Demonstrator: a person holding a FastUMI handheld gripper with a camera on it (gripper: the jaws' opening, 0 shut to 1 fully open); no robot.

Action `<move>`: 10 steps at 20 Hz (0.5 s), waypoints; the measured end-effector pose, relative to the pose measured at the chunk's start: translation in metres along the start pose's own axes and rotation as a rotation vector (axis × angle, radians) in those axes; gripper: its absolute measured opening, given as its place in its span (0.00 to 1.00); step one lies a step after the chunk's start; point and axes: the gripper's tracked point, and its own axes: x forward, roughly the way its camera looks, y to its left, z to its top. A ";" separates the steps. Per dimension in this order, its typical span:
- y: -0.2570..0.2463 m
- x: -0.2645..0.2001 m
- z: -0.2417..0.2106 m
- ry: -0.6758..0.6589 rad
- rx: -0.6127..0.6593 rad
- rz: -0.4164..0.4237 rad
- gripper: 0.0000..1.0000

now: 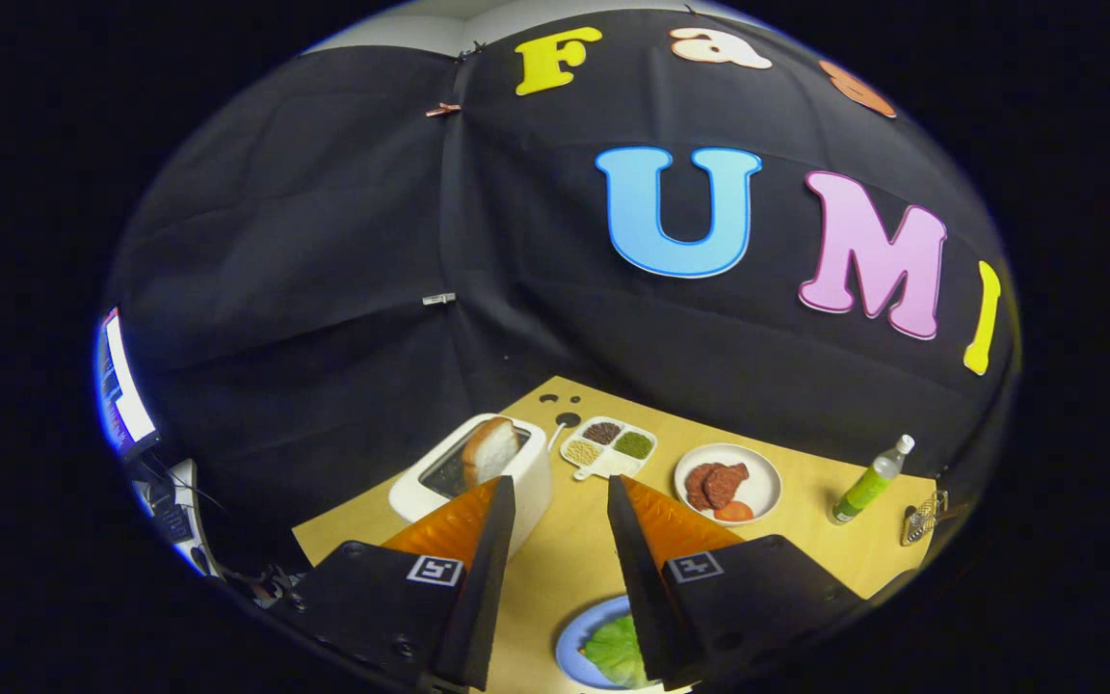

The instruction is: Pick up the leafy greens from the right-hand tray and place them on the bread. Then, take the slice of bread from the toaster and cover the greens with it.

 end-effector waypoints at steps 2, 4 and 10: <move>0.017 0.023 0.004 0.002 -0.022 0.015 0.62; 0.032 0.047 0.004 0.006 -0.041 0.020 0.62; 0.061 0.115 -0.021 0.078 -0.058 0.000 0.61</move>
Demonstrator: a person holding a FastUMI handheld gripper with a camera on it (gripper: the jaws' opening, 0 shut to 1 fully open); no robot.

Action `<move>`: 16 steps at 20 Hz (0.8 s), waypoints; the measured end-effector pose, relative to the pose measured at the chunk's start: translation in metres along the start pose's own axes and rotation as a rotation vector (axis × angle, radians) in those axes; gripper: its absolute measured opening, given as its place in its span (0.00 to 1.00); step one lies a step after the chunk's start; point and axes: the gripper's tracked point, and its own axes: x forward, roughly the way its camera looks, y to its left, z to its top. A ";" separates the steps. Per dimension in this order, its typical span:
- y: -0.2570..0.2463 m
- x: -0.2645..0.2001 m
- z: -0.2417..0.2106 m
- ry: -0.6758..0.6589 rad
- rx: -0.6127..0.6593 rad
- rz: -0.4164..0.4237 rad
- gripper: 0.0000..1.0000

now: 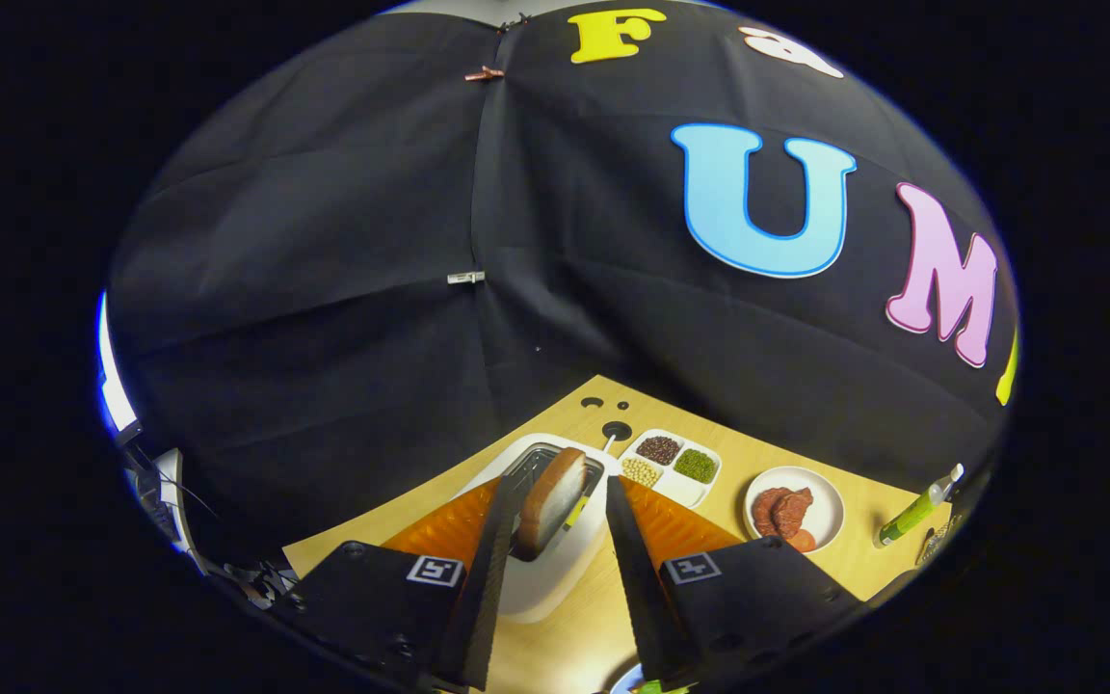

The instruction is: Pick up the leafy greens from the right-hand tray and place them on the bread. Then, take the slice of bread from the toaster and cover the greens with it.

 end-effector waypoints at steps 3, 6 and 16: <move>0.004 0.032 -0.007 0.046 0.002 -0.038 0.60; 0.003 0.057 -0.019 0.104 0.006 -0.075 0.63; -0.001 0.083 -0.047 0.219 0.081 -0.146 0.21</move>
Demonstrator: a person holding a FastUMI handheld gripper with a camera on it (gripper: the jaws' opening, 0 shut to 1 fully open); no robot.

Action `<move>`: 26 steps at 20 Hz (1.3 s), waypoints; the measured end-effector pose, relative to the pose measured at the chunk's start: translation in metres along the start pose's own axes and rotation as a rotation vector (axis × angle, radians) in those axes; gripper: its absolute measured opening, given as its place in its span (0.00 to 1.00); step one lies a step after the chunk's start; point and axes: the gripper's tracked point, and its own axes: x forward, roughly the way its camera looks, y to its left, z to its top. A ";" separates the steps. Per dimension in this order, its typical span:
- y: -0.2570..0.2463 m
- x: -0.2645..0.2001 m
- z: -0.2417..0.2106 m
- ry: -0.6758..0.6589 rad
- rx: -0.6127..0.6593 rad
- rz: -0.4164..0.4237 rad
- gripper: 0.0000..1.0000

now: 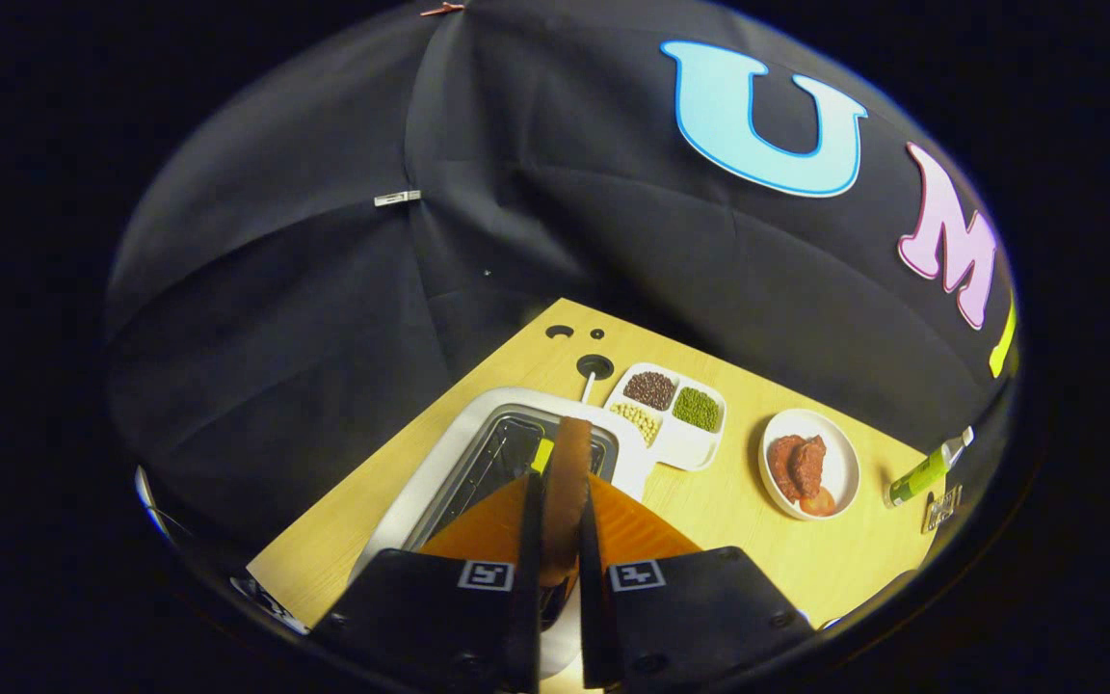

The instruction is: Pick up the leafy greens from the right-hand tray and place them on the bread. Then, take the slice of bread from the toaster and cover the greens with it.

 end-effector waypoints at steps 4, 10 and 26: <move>0.000 -0.031 0.018 -0.056 0.055 0.028 0.16; -0.030 -0.105 0.053 -0.201 0.133 0.065 0.15; -0.233 -0.214 -0.124 -0.152 0.322 -0.205 0.15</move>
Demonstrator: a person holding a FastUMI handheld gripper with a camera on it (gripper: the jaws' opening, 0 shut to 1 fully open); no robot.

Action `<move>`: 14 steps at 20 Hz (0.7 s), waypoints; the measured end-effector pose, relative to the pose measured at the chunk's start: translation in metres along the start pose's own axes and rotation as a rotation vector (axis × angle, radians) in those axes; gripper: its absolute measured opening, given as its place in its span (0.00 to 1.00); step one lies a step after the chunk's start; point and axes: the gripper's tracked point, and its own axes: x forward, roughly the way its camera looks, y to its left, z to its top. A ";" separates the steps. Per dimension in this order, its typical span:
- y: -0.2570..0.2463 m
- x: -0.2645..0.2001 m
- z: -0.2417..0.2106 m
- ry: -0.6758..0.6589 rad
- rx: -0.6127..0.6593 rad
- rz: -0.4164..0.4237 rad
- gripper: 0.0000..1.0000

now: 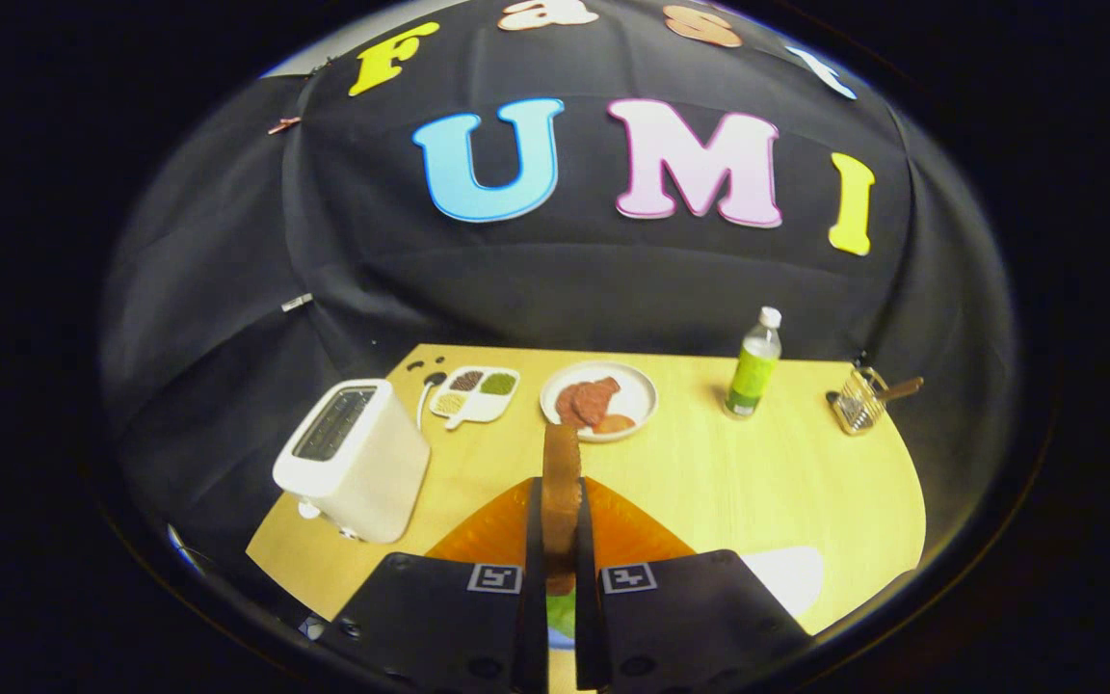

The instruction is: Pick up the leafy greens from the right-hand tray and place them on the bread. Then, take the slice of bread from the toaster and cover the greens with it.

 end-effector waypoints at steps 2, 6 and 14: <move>-0.004 0.006 -0.023 0.009 0.056 -0.005 0.15; -0.001 0.024 -0.058 0.013 0.141 -0.013 0.15; -0.002 0.059 -0.097 0.048 0.242 -0.028 0.15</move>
